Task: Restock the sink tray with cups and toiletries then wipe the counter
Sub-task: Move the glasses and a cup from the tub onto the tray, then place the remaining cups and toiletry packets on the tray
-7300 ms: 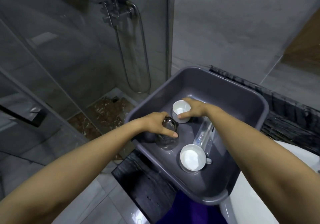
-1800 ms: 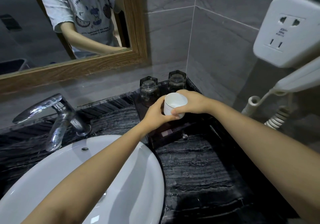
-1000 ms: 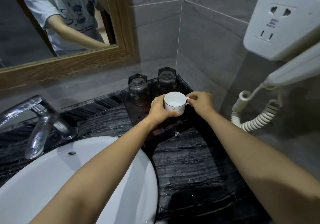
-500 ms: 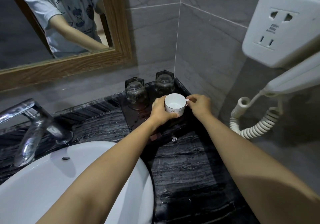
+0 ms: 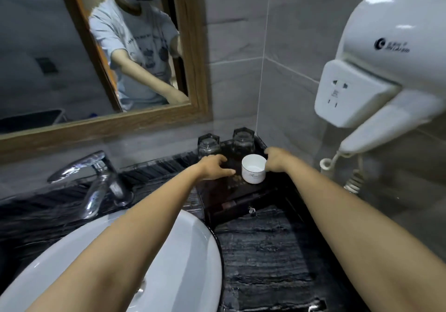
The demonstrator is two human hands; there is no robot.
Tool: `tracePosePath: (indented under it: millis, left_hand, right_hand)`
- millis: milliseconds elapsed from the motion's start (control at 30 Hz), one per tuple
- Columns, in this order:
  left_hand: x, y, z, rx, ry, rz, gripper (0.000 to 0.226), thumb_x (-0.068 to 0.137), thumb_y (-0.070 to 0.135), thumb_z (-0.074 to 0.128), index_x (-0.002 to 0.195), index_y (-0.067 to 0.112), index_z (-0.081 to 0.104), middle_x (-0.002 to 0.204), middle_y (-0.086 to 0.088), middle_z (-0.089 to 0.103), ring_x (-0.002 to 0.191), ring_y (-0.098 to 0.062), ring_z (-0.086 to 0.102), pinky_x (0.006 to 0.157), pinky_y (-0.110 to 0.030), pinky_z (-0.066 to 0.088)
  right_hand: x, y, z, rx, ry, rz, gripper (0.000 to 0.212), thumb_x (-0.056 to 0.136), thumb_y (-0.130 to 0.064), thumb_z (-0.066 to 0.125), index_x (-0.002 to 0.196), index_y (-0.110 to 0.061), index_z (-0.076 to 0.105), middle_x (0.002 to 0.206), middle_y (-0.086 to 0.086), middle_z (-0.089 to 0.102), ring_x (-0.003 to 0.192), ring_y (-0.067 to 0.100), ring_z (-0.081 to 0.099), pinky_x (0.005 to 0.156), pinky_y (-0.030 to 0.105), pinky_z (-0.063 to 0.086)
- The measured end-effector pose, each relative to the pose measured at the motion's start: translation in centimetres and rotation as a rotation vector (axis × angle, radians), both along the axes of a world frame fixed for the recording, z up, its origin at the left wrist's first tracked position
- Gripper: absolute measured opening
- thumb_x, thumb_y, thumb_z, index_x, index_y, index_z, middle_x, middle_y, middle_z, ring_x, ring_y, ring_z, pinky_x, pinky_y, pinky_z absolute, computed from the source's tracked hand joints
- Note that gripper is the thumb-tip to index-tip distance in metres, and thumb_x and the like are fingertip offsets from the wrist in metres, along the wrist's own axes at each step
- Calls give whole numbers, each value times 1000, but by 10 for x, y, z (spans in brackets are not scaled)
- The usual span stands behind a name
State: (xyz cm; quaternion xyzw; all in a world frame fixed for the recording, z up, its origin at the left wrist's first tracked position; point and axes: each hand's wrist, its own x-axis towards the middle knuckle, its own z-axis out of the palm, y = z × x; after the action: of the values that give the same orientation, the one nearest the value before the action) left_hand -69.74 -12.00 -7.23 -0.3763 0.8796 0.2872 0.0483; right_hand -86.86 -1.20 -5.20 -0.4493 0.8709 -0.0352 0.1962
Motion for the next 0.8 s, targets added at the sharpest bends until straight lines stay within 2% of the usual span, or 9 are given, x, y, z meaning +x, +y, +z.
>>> tracePosePath:
  millis: [100,133,200,233,333,400,567,800]
  left_hand:
    - [25,0,18,-5,-175,-50,69,85,55,52,139,13,38,145,-8,43,132,-25,43,111,-38,33]
    - [36,1,22,-19,-214,-65,68,86,56,49,138,13,39,146,-7,43,132,-25,42,111,-39,32]
    - [61,5,27,-24,-277,-79,66,86,58,46,136,16,42,144,-6,44,130,-25,43,109,-42,36]
    - [72,7,27,-10,-301,-81,64,86,58,45,135,17,45,143,-5,46,128,-25,45,107,-42,39]
    - [110,16,24,10,-331,-41,60,87,58,44,131,18,50,140,-4,48,125,-25,48,104,-43,42]
    - [137,22,16,-18,-329,6,59,87,57,46,130,17,51,139,-4,51,125,-24,48,106,-42,39]
    - [218,44,-24,34,-329,160,57,89,52,47,133,16,46,137,-6,53,127,-25,47,109,-35,33]
    - [340,73,-63,202,-387,299,62,86,58,46,137,23,40,143,-2,44,130,-22,41,111,-37,30]
  right_hand:
    - [22,-4,27,247,47,152,64,85,-35,64,139,-8,43,142,10,48,125,29,50,105,37,42]
    - [30,-6,33,305,49,200,61,87,-39,62,136,-8,46,138,8,50,121,29,52,102,36,43]
    - [52,-10,42,388,32,289,44,91,-42,56,118,-7,58,116,9,56,102,28,57,91,34,43]
    - [63,-13,43,418,33,328,43,92,-43,53,113,-6,60,113,10,57,99,29,58,89,35,42]
    - [104,-21,41,419,79,446,61,92,-48,50,136,-5,46,143,10,46,125,32,49,102,40,42]
    - [135,-23,32,382,86,523,68,92,-50,49,142,-5,39,150,9,38,132,30,43,107,41,39]
    - [214,-19,-2,350,52,696,72,93,-52,44,147,-7,29,157,7,27,140,27,33,114,39,30]
    - [338,-10,-38,508,70,851,70,93,-55,41,146,-11,33,152,6,36,136,27,38,107,36,34]
